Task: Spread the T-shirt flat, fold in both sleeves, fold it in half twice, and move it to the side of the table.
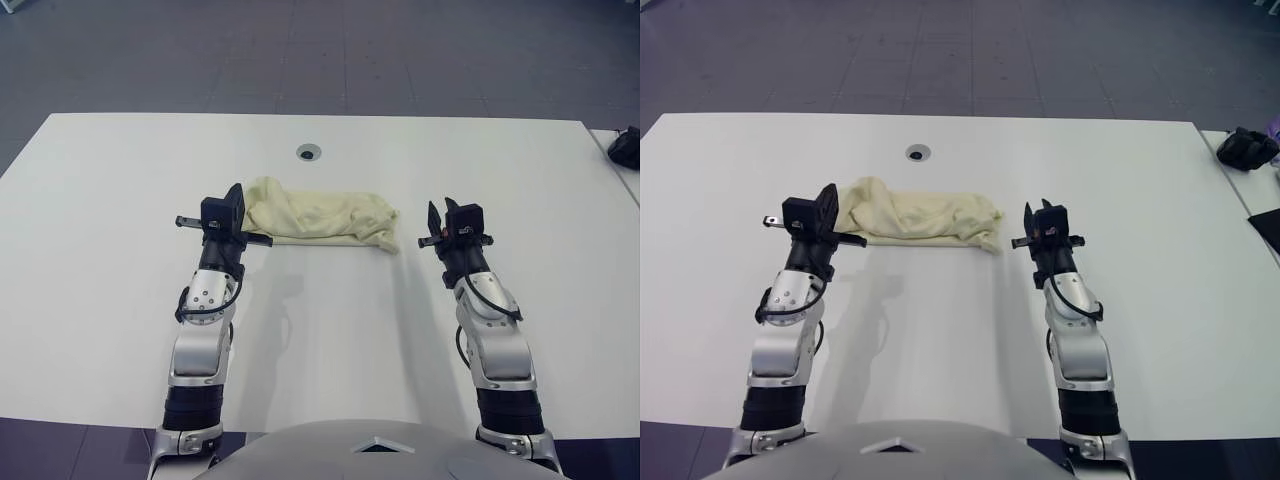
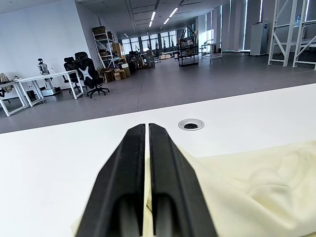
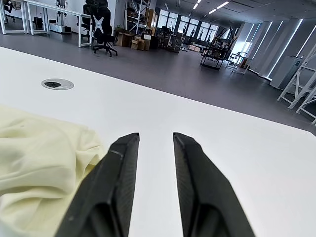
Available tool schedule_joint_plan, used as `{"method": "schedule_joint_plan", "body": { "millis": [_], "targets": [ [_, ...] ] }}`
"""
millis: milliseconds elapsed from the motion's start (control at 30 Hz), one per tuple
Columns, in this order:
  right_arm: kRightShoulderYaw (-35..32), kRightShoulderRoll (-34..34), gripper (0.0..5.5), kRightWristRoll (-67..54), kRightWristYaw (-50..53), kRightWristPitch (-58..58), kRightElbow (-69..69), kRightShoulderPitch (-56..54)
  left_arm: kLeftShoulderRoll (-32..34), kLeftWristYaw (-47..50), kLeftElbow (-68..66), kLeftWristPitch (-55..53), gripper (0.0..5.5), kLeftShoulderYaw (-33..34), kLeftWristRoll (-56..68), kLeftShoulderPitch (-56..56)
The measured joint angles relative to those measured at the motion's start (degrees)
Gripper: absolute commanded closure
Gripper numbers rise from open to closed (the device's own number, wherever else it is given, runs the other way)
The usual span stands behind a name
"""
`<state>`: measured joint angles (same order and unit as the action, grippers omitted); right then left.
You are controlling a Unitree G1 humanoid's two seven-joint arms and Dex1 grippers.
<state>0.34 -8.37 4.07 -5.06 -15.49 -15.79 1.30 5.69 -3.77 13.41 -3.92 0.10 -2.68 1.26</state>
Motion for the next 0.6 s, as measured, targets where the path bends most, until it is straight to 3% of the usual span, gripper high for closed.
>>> {"method": "schedule_joint_plan", "body": {
  "millis": [67,100,167,233,333,367,433,467,567,600],
  "targets": [
    [0.02,-0.02,4.89,-0.21,-0.3,0.0,-0.1,-0.02,0.0,0.0,-0.01,-0.02,5.29,0.04,0.0,0.12],
    [0.03,-0.04,4.65,-0.38,-0.52,0.0,-0.09,-0.05,0.01,0.01,-0.02,-0.02,5.21,0.05,-0.02,0.11],
    [-0.08,-0.04,4.83,-0.66,-0.58,0.09,-0.05,-0.24,0.07,-0.2,-0.27,0.0,5.47,0.08,-0.02,-0.13],
    [-0.43,-0.04,4.43,-0.72,-0.07,0.69,0.04,-0.17,0.62,-0.98,-1.33,0.28,5.19,0.02,-0.03,-1.33],
    [-1.61,0.37,4.87,-0.75,1.39,1.2,0.1,0.68,2.34,-2.19,-2.54,0.54,5.5,-0.07,-0.28,-3.56],
    [-1.66,0.43,5.02,-0.75,1.44,1.24,0.11,0.77,2.81,-2.76,-2.91,0.73,5.32,0.08,-0.27,-4.0],
    [-1.41,0.58,4.73,-0.72,1.44,1.32,0.11,0.72,3.3,-3.15,-3.19,0.8,4.99,0.23,-0.15,-4.17],
    [-1.31,0.72,4.63,-0.71,1.46,1.32,0.1,0.68,3.7,-3.18,-3.22,0.8,5.27,0.31,-0.16,-4.17],
    [-1.23,0.9,4.12,-0.69,1.51,1.38,0.08,0.72,4.08,-3.21,-3.42,0.81,5.07,0.57,-0.07,-4.13],
    [-1.23,0.91,4.32,-0.68,1.59,1.38,0.07,0.78,4.08,-3.18,-3.46,0.81,4.89,0.56,-0.07,-4.12]
  ]
}}
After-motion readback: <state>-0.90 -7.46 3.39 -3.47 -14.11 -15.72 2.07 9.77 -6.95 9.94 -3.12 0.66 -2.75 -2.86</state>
